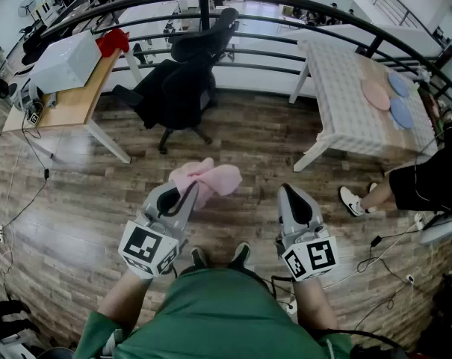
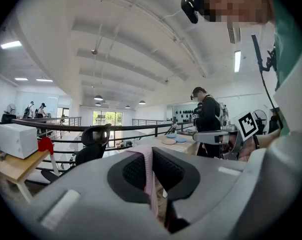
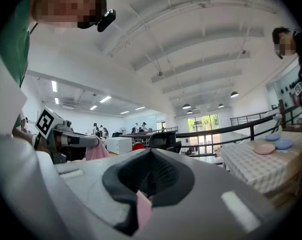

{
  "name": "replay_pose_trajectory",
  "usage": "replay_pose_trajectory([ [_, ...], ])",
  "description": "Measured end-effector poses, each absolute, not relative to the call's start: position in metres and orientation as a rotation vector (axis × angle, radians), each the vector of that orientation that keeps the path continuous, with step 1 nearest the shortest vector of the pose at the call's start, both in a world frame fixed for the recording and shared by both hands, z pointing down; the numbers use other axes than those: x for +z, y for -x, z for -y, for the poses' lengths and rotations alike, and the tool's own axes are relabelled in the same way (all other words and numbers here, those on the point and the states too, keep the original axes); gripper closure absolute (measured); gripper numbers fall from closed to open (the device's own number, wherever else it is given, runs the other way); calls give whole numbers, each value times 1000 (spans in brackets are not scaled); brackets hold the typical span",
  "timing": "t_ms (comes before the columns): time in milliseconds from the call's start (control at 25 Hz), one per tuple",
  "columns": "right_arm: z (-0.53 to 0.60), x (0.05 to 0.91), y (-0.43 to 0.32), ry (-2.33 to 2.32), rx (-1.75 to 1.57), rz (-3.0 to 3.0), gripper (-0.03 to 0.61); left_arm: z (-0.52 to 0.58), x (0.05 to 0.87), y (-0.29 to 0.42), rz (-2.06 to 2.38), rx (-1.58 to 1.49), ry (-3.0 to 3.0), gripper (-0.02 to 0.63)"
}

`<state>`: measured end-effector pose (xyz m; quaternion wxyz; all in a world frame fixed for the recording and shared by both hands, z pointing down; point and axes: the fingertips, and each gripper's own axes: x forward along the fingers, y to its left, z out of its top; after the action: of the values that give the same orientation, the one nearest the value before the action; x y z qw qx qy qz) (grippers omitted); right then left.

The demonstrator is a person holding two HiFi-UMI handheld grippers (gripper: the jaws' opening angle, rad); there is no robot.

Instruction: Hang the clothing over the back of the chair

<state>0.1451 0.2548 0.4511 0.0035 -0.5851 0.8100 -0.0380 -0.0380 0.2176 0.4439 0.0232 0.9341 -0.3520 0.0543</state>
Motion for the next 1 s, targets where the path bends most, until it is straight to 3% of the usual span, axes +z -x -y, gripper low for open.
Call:
replay_pose_trajectory([
  [520,-249,440,-59,1954,-140,-2440,575,-212,479,107,841,605,-3194,594],
  [1000,-204,440,-49,1965,-133,-2466,575,-174,449,90,766,507,-3269,594],
])
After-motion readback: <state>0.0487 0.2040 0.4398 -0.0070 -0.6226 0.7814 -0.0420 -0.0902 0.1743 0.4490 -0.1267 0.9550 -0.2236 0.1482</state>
